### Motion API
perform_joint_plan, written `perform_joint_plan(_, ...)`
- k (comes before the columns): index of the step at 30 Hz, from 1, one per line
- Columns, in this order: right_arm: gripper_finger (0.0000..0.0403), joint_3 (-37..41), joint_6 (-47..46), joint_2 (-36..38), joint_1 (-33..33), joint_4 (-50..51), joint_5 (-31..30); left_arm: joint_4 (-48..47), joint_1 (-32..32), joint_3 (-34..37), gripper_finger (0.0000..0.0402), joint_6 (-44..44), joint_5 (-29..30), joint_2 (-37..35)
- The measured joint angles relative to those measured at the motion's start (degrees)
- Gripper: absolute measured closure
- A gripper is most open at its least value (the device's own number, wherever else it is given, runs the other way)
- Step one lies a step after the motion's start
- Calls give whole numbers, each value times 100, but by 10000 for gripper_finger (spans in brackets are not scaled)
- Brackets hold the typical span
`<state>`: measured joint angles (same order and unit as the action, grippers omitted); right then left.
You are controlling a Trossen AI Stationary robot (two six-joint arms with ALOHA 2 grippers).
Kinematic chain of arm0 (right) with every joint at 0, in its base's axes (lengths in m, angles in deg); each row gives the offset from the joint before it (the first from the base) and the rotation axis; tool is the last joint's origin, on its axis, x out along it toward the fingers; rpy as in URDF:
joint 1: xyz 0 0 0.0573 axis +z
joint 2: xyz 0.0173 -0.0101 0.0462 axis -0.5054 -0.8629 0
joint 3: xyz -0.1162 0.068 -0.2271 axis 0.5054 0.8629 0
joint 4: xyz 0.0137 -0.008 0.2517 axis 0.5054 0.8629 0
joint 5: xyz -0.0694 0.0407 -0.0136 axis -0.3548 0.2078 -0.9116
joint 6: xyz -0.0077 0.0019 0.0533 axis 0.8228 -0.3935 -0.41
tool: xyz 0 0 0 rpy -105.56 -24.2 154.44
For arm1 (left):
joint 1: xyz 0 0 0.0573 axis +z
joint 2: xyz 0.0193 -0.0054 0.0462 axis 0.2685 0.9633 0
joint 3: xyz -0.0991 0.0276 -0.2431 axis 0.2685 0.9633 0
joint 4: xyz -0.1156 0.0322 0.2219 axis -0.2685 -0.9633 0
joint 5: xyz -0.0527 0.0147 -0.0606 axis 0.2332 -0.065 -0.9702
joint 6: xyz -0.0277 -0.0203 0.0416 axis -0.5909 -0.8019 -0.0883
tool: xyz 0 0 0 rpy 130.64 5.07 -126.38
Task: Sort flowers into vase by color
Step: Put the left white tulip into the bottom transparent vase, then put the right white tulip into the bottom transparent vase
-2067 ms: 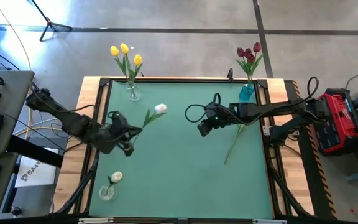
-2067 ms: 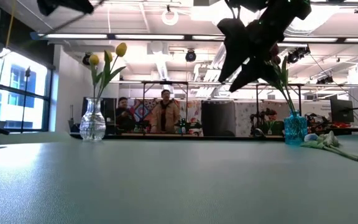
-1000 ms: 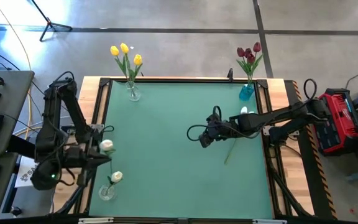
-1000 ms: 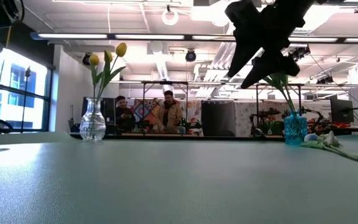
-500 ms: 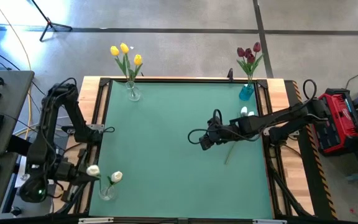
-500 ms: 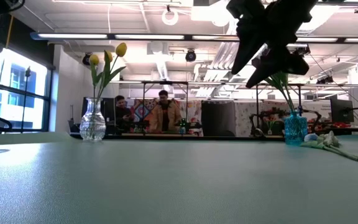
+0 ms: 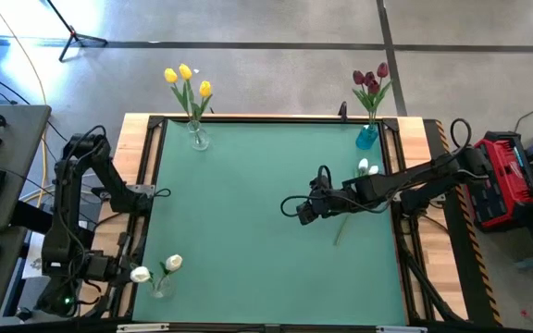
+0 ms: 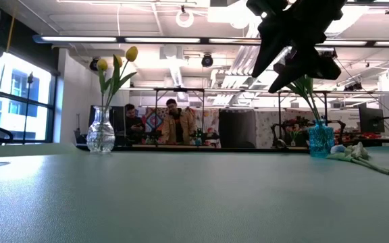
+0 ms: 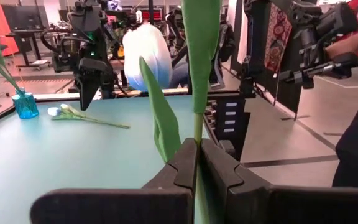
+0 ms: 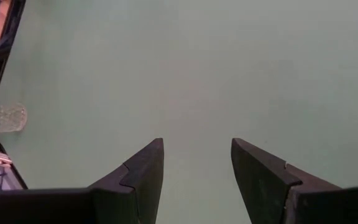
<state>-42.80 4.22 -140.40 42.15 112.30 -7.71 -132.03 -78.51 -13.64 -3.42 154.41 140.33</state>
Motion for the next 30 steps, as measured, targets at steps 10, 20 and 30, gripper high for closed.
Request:
perform_joint_plan(10, 226, 0, -24, 2, 94, -250, 54, 24, 3, 309, 401, -169, -37, 26)
perform_joint_plan(20, 226, 0, -242, 2, 151, -252, 51, 18, 92, 311, 384, -932, -466, 19)
perform_joint_plan(30, 226, 0, -239, 2, 136, -252, -74, 7, 146, 313, 330, -1803, -730, 2)
